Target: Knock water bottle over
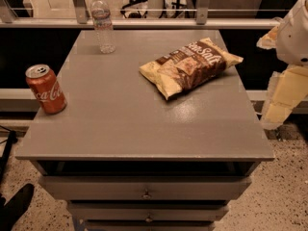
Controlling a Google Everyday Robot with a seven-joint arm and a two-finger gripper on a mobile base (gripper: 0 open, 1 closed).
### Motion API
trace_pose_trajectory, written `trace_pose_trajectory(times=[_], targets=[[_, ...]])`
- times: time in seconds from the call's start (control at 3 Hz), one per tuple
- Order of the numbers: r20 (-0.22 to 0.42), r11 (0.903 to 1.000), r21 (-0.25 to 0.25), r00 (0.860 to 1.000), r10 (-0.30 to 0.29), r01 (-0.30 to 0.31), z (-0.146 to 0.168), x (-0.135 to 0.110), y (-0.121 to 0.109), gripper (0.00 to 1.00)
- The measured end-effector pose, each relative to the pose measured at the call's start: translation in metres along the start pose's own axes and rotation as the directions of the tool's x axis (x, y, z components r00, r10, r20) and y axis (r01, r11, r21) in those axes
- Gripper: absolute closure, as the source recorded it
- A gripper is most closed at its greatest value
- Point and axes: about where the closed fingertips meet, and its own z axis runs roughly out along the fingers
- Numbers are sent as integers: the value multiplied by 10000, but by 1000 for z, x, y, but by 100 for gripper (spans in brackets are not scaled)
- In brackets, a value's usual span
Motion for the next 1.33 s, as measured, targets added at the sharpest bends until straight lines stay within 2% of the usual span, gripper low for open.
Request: trace_pose_trajectory(times=[0.67,1.0,1.33], targets=[[716,9998,57,9973,-172,169,11,-9,-8,0],[2201,9997,84,9752,216,-241,41,-57,-50,0],[3965,9973,60,9158,646,-729,66,-126,-101,0]])
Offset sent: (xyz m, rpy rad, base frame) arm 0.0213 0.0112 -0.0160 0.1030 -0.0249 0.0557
